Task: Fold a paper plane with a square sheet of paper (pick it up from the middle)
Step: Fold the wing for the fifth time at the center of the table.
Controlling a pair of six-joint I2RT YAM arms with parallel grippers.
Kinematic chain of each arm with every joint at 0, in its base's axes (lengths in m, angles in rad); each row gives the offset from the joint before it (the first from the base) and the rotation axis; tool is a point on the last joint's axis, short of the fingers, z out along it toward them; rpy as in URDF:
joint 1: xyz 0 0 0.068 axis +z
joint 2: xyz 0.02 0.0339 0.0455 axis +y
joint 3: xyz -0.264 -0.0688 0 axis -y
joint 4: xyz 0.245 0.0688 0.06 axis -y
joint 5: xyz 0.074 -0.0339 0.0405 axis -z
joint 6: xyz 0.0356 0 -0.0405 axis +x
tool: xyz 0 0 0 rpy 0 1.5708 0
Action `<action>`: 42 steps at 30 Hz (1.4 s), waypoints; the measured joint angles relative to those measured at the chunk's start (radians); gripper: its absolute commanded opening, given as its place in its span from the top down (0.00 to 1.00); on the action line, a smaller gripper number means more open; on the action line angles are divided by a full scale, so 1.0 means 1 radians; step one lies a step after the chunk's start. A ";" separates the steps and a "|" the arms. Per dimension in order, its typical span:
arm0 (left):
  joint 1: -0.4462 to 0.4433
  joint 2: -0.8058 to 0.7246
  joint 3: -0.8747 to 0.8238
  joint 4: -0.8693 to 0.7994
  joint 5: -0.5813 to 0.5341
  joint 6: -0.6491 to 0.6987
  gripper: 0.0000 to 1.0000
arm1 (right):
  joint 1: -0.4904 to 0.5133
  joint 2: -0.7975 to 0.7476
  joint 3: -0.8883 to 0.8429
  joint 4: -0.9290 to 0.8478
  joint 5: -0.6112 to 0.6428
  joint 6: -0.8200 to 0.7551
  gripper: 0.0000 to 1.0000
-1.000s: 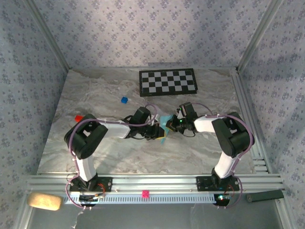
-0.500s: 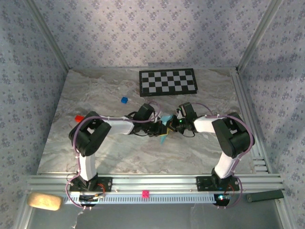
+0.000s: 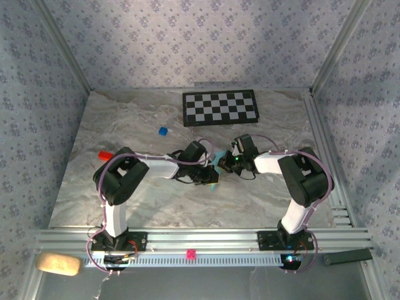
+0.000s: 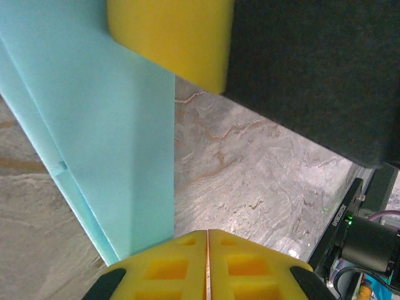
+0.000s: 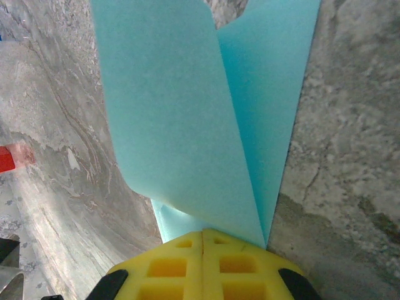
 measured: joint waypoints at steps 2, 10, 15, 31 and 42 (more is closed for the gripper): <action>-0.005 0.000 -0.006 0.002 0.000 0.000 0.92 | 0.000 0.000 0.000 0.000 0.000 -0.001 0.97; -0.024 0.000 -0.053 0.042 -0.003 -0.012 0.92 | -0.001 0.000 0.000 -0.001 0.000 -0.005 0.97; -0.026 -0.001 -0.077 0.090 -0.003 -0.029 0.92 | -0.002 0.000 0.000 -0.002 0.000 -0.005 0.97; -0.064 -0.062 -0.178 0.165 -0.034 -0.053 0.92 | -0.006 0.000 0.000 -0.008 -0.011 -0.005 0.97; -0.108 -0.134 -0.208 0.035 -0.057 -0.028 0.97 | -0.013 0.000 0.000 -0.008 -0.023 -0.005 0.98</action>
